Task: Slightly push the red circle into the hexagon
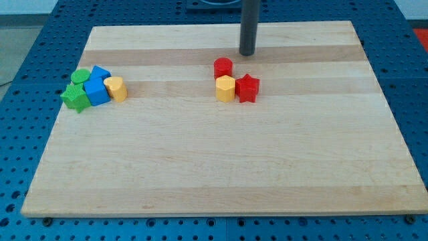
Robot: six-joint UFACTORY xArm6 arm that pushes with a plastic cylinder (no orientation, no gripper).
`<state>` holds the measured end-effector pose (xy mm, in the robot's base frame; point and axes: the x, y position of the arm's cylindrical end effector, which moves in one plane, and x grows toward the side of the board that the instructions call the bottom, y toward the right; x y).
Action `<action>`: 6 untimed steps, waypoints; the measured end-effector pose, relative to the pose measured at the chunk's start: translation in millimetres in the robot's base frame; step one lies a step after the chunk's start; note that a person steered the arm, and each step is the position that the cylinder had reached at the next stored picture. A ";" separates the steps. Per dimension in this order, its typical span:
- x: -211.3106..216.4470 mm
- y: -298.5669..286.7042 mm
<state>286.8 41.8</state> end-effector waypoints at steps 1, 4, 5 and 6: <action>23.2 -2.8; -2.3 -18.9; -12.6 -63.2; 13.6 -81.4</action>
<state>300.4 -39.6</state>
